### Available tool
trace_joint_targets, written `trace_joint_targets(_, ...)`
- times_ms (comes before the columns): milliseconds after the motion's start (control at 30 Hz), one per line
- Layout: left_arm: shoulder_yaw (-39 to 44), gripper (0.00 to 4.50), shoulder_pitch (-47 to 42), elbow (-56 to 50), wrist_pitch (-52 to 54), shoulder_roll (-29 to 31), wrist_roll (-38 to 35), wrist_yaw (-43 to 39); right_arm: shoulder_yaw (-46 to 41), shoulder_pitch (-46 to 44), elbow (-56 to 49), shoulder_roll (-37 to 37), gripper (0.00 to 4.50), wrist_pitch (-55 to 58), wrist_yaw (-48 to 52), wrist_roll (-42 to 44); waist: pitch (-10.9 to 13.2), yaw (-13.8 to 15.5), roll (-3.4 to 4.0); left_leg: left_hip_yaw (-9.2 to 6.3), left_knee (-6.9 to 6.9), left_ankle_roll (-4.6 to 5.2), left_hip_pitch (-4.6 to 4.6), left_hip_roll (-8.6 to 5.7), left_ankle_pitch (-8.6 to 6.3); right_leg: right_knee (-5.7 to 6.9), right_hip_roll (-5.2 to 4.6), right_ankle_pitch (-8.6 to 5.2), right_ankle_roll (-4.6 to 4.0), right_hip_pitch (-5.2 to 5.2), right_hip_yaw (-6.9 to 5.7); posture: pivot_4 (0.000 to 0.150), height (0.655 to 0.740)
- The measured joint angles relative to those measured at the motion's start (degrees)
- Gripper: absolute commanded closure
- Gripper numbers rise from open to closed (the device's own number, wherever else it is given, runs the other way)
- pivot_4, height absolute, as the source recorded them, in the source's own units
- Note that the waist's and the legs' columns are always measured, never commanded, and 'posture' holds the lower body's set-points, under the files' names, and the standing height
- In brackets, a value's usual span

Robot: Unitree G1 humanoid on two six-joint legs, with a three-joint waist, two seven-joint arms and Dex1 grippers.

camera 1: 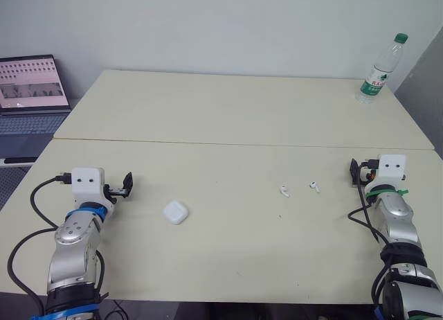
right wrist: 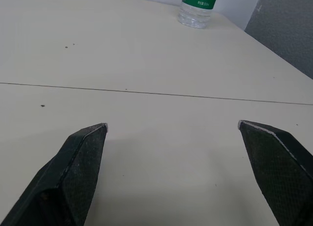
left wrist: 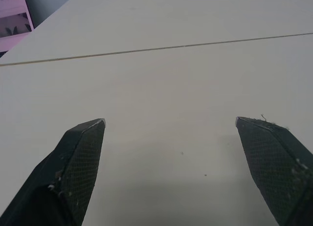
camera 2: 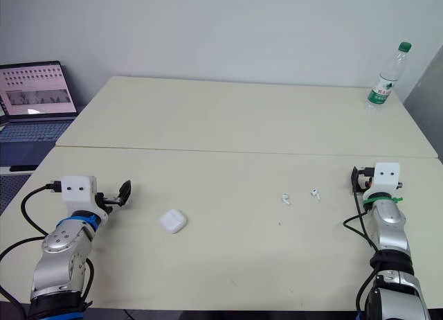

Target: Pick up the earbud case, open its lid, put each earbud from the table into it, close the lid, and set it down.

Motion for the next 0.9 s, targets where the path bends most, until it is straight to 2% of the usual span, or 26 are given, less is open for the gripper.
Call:
trace_joint_targets(733,0.9,0.03,-0.3,0.0,0.0,0.2,-0.5,-0.5,0.0,-0.2,1.3,0.0,0.0,-0.9,-0.3,0.0,0.0,0.0,0.0,0.0,0.0,0.0,0.0,0.0,0.0,0.0,0.0,0.0,0.0,0.0,0.0,0.15,0.74)
trace_joint_targets(900,1.0,0.03,0.3,-2.6,1.7,1.6,-3.5,-4.6,0.0,-0.3,1.3,0.0,0.0,-0.9,-0.1,0.1,0.0,0.0,0.0,0.0,0.0,0.0,-0.01,0.0,0.0,0.0,0.0,0.0,0.0,0.0,0.0,0.15,0.74)
